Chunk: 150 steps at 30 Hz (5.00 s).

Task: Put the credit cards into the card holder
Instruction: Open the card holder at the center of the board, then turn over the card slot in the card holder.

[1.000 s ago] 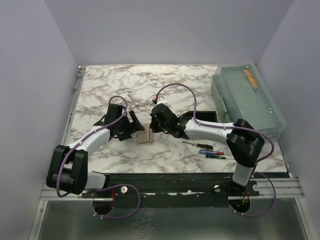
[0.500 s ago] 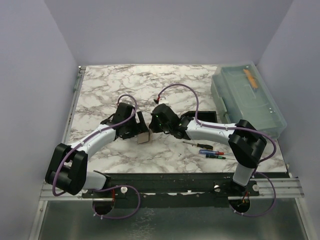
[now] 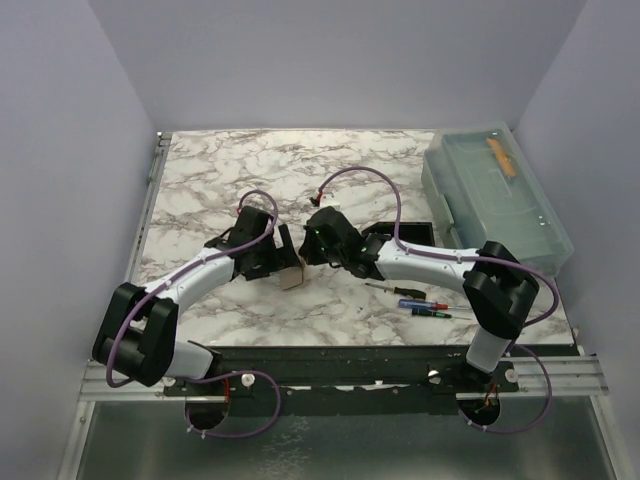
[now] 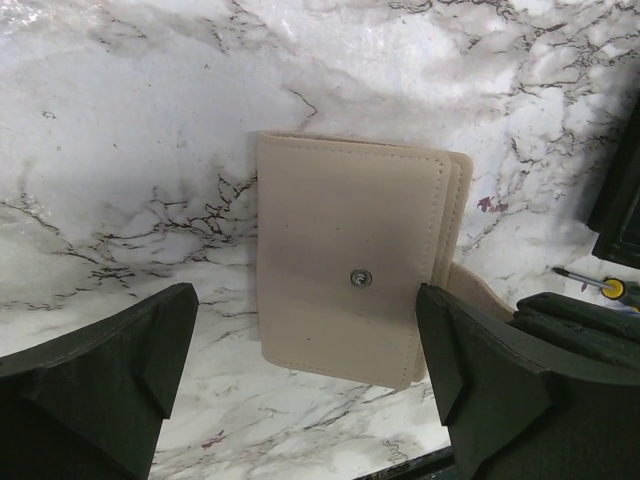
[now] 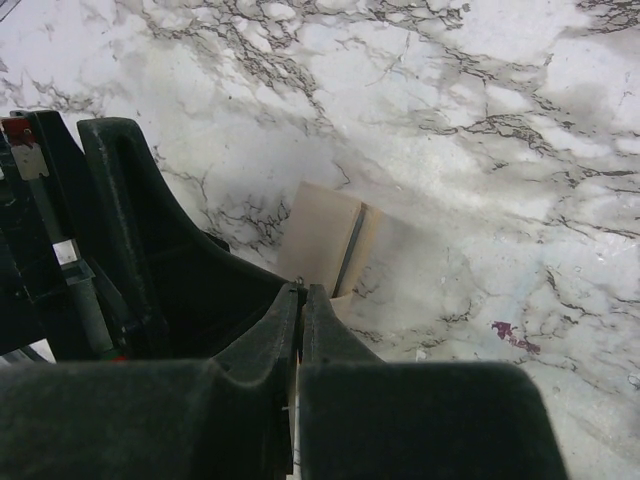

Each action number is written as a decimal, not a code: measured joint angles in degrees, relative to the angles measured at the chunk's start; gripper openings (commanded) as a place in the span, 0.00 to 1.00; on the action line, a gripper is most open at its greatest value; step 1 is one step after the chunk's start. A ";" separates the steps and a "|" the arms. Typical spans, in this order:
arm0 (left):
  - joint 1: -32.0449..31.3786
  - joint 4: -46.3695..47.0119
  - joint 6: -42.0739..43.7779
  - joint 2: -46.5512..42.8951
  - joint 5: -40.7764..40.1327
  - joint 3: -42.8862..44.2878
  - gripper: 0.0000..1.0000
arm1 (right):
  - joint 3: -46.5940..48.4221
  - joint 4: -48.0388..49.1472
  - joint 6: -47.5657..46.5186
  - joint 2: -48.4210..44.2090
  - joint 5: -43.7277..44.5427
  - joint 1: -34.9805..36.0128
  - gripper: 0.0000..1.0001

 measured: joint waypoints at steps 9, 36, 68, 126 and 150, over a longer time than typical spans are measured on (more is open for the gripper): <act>-0.28 -0.07 -0.09 -4.09 0.04 0.00 0.99 | 0.00 0.00 0.00 -0.83 0.00 -0.02 0.00; -0.28 -0.98 -1.53 -7.39 -5.16 -2.95 0.83 | -6.51 0.13 2.29 -4.02 0.24 -0.68 0.00; 3.65 0.98 -4.02 -5.88 -6.12 -7.32 0.19 | 13.14 -17.64 -6.08 0.66 -10.32 -0.87 0.89; 3.65 2.75 -5.05 -5.53 -4.66 -7.54 0.05 | 1.84 -2.56 0.15 7.48 -29.75 -9.27 0.88; 3.65 3.10 -5.46 -5.33 -4.44 -7.87 0.03 | 1.77 -1.51 -0.20 9.33 -31.08 -9.25 0.83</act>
